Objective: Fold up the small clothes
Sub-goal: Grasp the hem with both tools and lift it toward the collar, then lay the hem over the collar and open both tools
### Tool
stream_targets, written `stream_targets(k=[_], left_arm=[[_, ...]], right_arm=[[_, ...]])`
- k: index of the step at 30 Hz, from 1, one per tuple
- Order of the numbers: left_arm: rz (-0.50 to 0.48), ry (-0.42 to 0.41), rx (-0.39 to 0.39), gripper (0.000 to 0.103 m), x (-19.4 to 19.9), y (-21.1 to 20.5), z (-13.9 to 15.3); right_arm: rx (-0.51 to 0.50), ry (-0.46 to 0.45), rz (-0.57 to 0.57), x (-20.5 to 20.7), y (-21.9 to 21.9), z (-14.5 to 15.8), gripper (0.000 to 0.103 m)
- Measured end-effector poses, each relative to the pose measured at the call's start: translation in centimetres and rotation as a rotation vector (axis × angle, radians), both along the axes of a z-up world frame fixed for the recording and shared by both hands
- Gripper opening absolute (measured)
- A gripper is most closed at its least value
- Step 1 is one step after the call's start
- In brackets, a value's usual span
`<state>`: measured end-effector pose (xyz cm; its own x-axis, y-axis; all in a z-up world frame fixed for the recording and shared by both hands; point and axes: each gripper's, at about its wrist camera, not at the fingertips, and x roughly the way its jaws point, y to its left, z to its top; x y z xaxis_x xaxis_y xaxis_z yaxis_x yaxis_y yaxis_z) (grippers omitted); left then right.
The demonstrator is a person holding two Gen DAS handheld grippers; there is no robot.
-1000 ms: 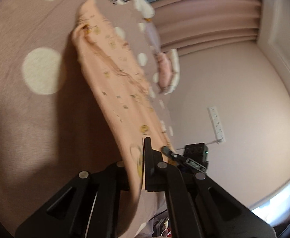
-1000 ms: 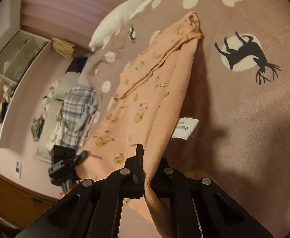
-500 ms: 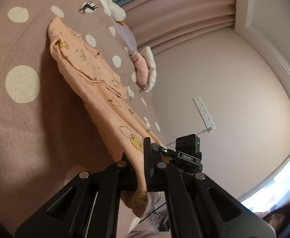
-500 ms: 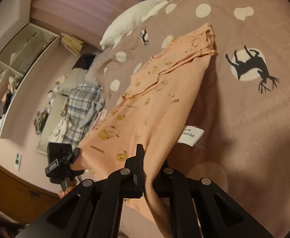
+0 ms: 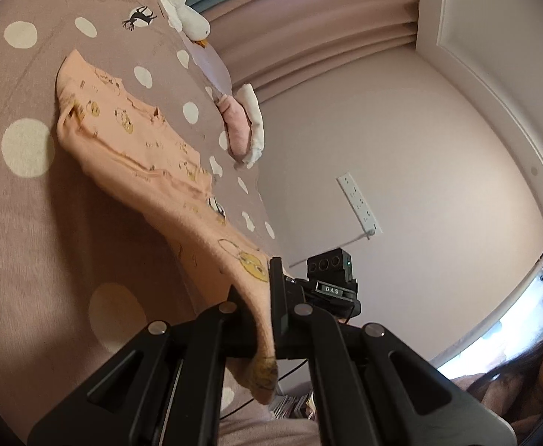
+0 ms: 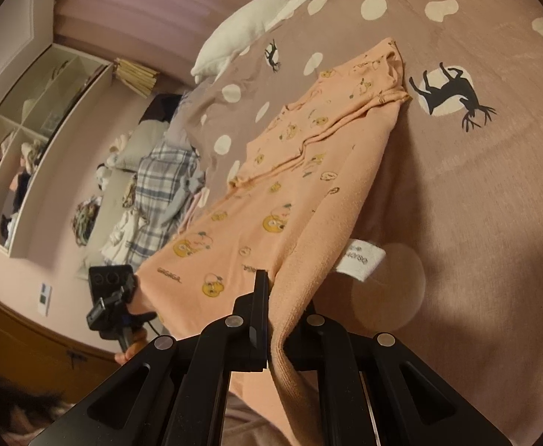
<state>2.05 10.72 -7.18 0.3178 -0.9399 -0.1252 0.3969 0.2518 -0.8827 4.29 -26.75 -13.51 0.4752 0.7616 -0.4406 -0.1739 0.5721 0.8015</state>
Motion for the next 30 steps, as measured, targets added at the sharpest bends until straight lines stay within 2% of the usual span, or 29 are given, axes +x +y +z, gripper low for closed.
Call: stream_targets(k=[6,10,16,19,25,30], left_arm=[[0.033,-0.029,0.006,0.000,1.5,0.1,1.2],[0.063,-0.044,-0.009,0.000,3.1,0.5,2.0],[0.137,-0.061,-0.043,0.000,7.5,1.5,3.2],[0.182,-0.054,-0.034,0.000,10.4,2.0,3.3],[0.256,0.032,-0.007,0.000,17.4,2.3,1.3],[0.300,0.130,0.068,0.000,22.2,1.9,-1.7]], right_arm=[[0.060,0.010,-0.031,2.0,-0.4,0.6,0.007],[0.117,-0.018,-0.041,3.9,-0.5,2.1,0.007],[0.142,-0.004,-0.065,7.8,-1.1,3.9,0.007],[0.143,0.012,-0.096,10.9,-1.3,4.5,0.007],[0.160,0.130,-0.152,17.9,-1.7,3.0,0.007],[0.147,0.243,-0.209,22.6,-2.1,-0.3,0.007]])
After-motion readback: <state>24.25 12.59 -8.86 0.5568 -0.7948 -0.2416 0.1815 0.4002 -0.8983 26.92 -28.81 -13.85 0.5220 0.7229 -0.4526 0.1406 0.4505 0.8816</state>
